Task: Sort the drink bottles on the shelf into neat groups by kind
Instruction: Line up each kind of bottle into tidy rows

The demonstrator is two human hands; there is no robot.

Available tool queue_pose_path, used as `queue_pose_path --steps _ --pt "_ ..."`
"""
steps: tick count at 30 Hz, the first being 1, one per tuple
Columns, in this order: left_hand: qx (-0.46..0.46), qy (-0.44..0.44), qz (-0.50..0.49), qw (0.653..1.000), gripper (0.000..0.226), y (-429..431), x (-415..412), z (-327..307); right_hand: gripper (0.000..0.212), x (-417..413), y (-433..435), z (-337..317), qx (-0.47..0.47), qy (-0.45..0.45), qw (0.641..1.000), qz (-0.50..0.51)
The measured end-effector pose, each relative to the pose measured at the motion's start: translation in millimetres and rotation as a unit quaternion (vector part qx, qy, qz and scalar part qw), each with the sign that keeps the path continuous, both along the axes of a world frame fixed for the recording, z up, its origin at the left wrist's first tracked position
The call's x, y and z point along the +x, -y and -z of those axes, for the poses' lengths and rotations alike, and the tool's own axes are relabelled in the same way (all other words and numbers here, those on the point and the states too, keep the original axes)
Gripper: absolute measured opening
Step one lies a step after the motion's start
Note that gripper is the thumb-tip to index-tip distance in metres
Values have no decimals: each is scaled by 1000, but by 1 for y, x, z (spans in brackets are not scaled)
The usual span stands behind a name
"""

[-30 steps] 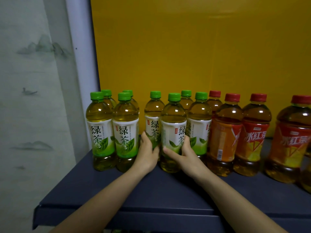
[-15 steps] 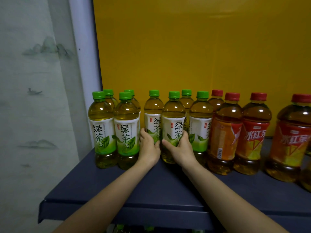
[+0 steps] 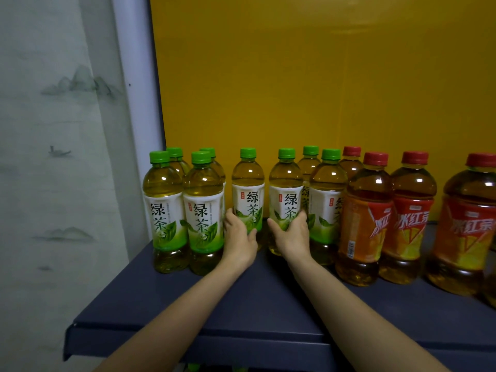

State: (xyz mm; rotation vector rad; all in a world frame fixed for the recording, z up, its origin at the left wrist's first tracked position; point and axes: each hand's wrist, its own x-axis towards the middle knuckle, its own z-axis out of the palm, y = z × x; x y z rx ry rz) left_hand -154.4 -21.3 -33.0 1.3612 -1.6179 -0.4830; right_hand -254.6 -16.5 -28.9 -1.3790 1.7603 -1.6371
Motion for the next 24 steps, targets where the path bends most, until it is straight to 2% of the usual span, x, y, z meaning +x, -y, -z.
queue_pose_path --steps 5,13,18,24 --pt "-1 -10 23 1000 72 3 1 1 56 -2 3 2 4 -4 1000 -18" --pt "8 -19 43 999 72 11 -1 1 71 -8 2 6 3 -36 997 -73" --pt "16 -5 47 999 73 9 -1 2 68 -9 1 2 -26 55 989 -134" --pt "9 19 40 999 74 0 2 4 75 -11 -1 4 -33 89 985 -147"
